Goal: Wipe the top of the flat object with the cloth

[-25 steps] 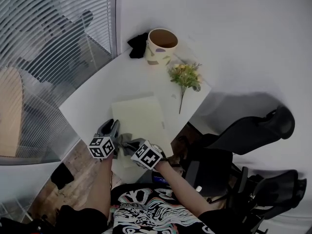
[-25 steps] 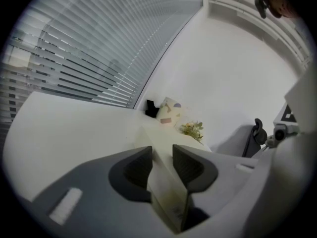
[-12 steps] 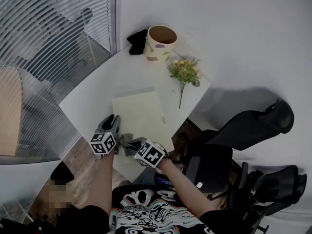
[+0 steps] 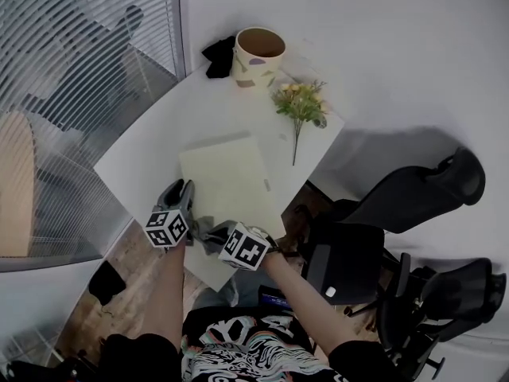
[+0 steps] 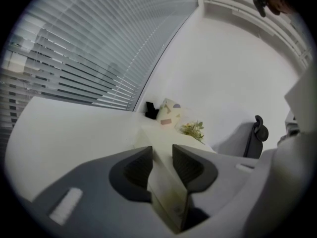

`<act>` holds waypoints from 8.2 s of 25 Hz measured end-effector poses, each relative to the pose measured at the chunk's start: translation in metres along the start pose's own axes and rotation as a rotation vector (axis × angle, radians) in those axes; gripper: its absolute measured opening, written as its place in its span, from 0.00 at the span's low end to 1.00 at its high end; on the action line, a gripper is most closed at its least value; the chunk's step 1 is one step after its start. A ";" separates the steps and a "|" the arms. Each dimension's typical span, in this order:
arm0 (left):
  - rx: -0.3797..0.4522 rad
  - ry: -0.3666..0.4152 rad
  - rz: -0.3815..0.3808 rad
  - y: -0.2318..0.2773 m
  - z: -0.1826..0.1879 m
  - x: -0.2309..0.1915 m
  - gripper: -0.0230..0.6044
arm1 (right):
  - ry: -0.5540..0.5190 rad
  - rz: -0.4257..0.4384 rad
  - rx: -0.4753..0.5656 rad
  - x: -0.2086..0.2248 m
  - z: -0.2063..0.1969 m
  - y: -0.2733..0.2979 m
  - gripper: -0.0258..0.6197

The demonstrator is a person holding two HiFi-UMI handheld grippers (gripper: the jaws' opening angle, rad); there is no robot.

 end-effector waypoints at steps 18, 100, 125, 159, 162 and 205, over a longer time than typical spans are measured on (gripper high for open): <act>0.006 0.001 -0.005 -0.001 -0.002 0.001 0.33 | 0.024 0.169 -0.102 0.001 -0.001 0.005 0.07; 0.063 0.065 0.018 -0.003 -0.002 0.003 0.33 | 0.237 -0.171 0.042 0.091 -0.063 -0.105 0.07; 0.073 0.072 0.011 -0.004 -0.002 0.006 0.31 | 0.243 -0.215 -0.004 0.102 -0.047 -0.094 0.07; 0.077 0.081 0.012 -0.006 -0.004 0.007 0.31 | 0.240 -0.209 -0.006 0.118 -0.014 -0.064 0.07; 0.077 0.082 0.011 -0.005 -0.004 0.007 0.31 | 0.237 -0.214 -0.005 0.120 -0.011 -0.061 0.07; 0.070 0.046 -0.007 -0.006 -0.003 0.007 0.30 | 0.197 -0.511 0.139 0.192 0.029 -0.057 0.07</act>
Point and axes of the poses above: the fingertips, and each gripper's own axes: y forward along the fingers, x to its right, z out of its top, the point moved 6 cm from there along -y, backward along the fingers, and after that the axes turned 6 degrees about x, right-handed, at the moved point
